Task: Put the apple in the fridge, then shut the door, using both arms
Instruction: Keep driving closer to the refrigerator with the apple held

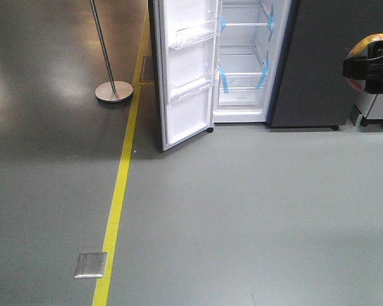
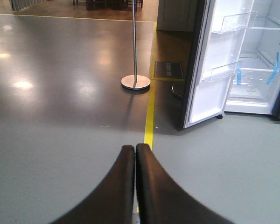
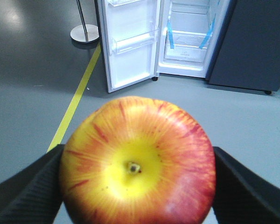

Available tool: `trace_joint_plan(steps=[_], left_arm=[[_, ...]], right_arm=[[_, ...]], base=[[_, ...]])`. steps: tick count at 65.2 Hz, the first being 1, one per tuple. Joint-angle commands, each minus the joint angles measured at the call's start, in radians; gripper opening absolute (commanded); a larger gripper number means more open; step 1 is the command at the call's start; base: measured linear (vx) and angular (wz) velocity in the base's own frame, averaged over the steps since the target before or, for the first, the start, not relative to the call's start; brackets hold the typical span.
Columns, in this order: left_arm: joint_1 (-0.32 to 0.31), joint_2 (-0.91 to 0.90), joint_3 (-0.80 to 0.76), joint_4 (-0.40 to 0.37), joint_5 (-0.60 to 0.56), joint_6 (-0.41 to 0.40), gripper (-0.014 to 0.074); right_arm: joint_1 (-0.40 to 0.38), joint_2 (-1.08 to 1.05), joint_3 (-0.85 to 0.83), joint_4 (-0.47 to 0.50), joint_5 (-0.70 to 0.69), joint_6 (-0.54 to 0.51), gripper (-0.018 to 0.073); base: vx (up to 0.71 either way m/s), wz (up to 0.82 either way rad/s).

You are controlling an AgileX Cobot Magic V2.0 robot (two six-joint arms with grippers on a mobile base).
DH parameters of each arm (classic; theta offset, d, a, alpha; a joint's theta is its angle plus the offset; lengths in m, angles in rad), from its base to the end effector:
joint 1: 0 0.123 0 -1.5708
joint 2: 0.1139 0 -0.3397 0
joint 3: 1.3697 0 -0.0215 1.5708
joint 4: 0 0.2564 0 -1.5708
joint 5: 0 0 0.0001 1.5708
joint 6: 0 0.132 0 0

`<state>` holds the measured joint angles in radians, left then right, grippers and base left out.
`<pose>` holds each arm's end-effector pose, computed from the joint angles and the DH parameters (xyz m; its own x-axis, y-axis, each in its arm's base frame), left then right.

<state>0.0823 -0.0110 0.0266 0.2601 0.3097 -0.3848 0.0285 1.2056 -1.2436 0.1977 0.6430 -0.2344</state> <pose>0.0435 0.0140 0.1678 -0.2020 -0.1528 -0.9674 -0.1873 0.9755 -0.1150 0.2811 0.0236 0.4415 -0.4753 -0.0884 -0.8754 -0.1674 0.9858 -0.0087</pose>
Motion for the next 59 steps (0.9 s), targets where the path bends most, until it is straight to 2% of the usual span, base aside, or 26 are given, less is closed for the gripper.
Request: trace_joint_plan(steps=[1, 59], left_arm=[[-0.006, -0.016, 0.015, 0.003, -0.063, -0.005, -0.0008], [-0.006, -0.016, 0.015, 0.003, -0.063, -0.005, -0.0008]], right_arm=[[-0.006, -0.027, -0.033, 0.002, -0.077, 0.001, 0.0168], [-0.006, -0.027, -0.033, 0.002, -0.077, 0.002, 0.0168]], base=[[0.14, 0.02], [0.14, 0.01]])
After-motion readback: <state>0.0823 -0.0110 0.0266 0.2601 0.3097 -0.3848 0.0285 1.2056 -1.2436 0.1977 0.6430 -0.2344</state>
